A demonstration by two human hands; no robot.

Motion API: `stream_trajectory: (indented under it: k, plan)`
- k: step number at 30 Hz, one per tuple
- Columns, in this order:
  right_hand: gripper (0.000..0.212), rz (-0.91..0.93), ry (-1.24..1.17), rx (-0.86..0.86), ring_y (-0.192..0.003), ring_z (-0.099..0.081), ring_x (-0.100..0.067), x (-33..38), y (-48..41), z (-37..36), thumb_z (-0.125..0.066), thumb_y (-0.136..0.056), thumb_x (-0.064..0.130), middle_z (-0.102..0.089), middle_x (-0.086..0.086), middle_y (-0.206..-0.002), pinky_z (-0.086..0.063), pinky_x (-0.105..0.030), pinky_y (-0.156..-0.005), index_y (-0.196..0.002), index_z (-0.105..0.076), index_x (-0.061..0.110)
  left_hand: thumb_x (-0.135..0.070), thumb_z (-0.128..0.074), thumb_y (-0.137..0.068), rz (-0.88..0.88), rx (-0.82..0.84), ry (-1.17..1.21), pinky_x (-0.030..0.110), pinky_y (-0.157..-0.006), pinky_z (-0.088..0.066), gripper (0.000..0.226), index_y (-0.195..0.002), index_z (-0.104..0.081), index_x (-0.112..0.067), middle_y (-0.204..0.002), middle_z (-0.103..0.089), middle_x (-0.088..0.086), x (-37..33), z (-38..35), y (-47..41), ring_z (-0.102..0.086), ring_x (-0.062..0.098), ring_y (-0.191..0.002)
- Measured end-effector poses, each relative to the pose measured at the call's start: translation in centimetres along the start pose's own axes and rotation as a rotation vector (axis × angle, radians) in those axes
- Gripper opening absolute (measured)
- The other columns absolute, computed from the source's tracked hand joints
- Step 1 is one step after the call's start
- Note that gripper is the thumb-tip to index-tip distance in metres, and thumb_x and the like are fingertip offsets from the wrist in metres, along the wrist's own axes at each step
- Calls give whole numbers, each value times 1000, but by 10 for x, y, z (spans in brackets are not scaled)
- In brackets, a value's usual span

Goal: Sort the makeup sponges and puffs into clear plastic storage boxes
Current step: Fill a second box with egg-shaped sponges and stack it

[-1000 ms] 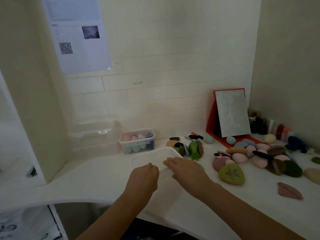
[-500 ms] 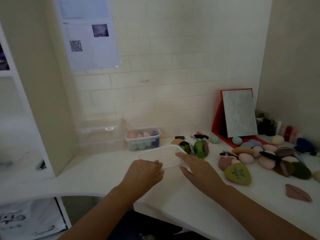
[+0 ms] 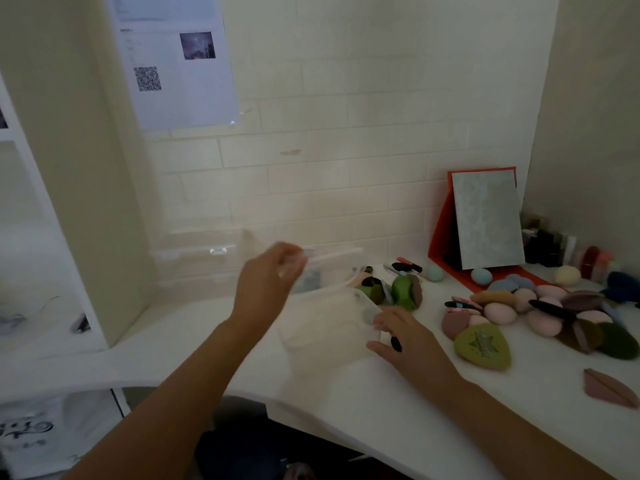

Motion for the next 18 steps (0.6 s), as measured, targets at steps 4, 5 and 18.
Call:
stream_trajectory:
  k: [4, 5, 18]
  plan:
    - [23, 33, 27, -1, -100, -48, 3, 1, 0, -3, -65, -85, 36, -41, 20, -112, -39, -23, -88, -101, -56, 23, -26, -65, -86, 316, -274, 225, 23, -80, -39, 31, -108, -48, -13, -109, -47, -1, 48, 10, -13, -51, 12, -95]
    - [23, 33, 33, 0, -98, -46, 3, 2, 0, -3, -64, -85, 36, -40, 19, -113, -37, -21, -86, -101, -56, 23, -27, -64, -86, 333, -283, 211, 24, -81, -38, 28, -104, -48, -12, -109, -45, 1, 54, 6, -15, -49, 13, -96]
    - [21, -40, 103, 17, -75, -46, 3, -3, -11, 3, -61, -88, 37, -51, 11, -113, -35, -7, -66, -101, -53, 22, -27, -60, -89, 403, 302, -55, 34, -107, -29, 61, -142, -35, -11, -146, -36, 19, 81, -95, 17, -35, 31, -133]
Point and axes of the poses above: each hand's wrist, its own y-axis away from the middle knuckle, its own z-axis out of the back of the hand, x = y × z, the point moved 9 cm from there along -y, towards the middle knuckle
